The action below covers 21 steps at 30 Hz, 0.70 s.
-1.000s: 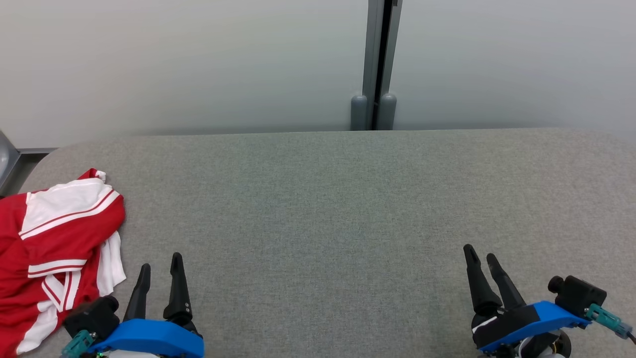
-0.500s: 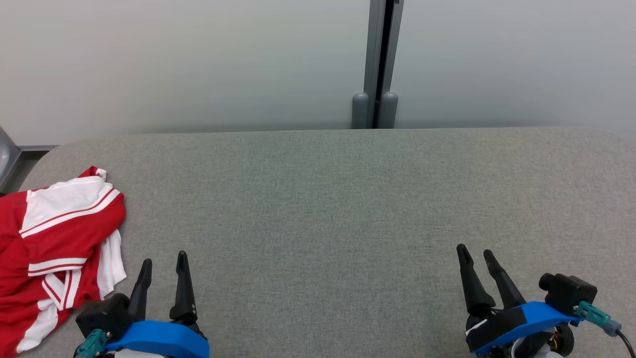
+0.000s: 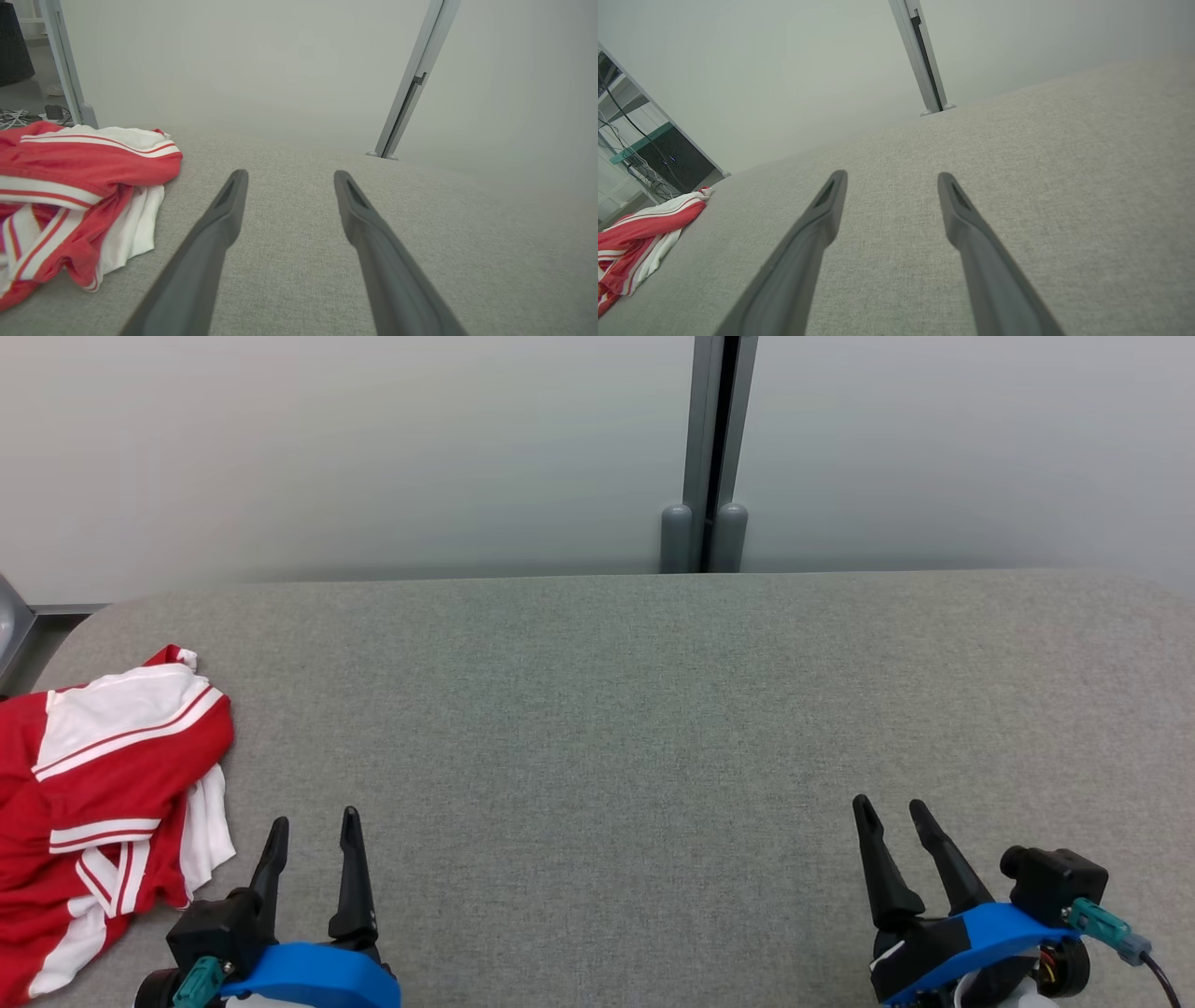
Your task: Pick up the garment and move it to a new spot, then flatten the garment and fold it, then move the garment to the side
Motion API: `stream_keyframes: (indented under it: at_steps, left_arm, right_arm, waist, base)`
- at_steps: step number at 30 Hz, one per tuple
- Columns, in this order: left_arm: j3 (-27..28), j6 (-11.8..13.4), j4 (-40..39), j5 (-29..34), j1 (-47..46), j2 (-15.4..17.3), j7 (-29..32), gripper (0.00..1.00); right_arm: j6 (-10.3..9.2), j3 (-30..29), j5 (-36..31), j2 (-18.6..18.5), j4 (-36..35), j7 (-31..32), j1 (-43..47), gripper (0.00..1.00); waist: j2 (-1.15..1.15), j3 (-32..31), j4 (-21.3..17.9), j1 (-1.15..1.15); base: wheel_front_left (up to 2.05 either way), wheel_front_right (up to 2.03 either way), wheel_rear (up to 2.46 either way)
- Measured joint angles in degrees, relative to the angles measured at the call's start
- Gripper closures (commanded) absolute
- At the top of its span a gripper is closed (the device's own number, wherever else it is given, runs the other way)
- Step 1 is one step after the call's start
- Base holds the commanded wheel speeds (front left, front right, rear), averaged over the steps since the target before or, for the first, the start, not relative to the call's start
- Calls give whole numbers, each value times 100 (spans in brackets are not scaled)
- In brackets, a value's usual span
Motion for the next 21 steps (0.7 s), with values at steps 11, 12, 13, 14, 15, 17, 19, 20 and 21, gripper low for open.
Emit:
stream_keyframes:
  at_steps: [11, 12, 13, 14, 15, 17, 19, 20, 21]
  left_arm:
    - [-86, 56, 84, 318, 0, 44, -64, 0]
    - [-92, 80, 88, 341, 0, 45, -65, 0]
    - [-100, 81, 93, 356, 0, 46, -79, 0]
    - [-110, 86, 93, 382, 0, 49, -82, 0]
    - [-124, 87, 94, 411, 0, 54, -83, 0]
    - [-137, 89, 98, 436, 0, 56, -89, 0]
    - [-171, 104, 105, 528, 2, 74, -112, 0]
    - [-174, 112, 105, 550, 2, 77, -123, 0]
    - [-177, 124, 105, 563, 4, 82, -126, 0]
  right_arm:
    - [0, -77, -548, -7, -21, -56, -12, 0]
    - [0, -76, -584, -7, -22, -60, -13, 0]
    - [0, -70, -623, -7, -22, -64, -13, 0]
    - [0, -63, -656, -8, -23, -78, -13, 0]
    - [0, -60, -697, -8, -24, -90, -13, 0]
    - [0, -63, -747, -8, -24, -104, -13, 0]
    - [1, -85, -880, -11, -20, -132, -13, 0]
    - [0, -86, -913, -11, -13, -152, -13, 0]
    - [1, -86, -946, -12, -9, -154, -13, 0]
  waist:
    - [0, 31, 13, 0]
    - [0, 33, 13, 0]
    - [0, 32, 12, 0]
    - [0, 34, 11, 0]
    - [0, 35, 10, 0]
    - [0, 33, 10, 0]
    - [0, 15, 9, 0]
    - [0, 11, 7, 0]
    - [0, 6, 3, 0]
  base:
    - [0, 0, 0]
    - [0, 0, 0]
    - [0, 0, 0]
    - [0, 0, 0]
    - [0, 0, 0]
    - [0, 0, 0]
    - [0, 0, 0]
    - [0, 0, 0]
    - [0, 0, 0]
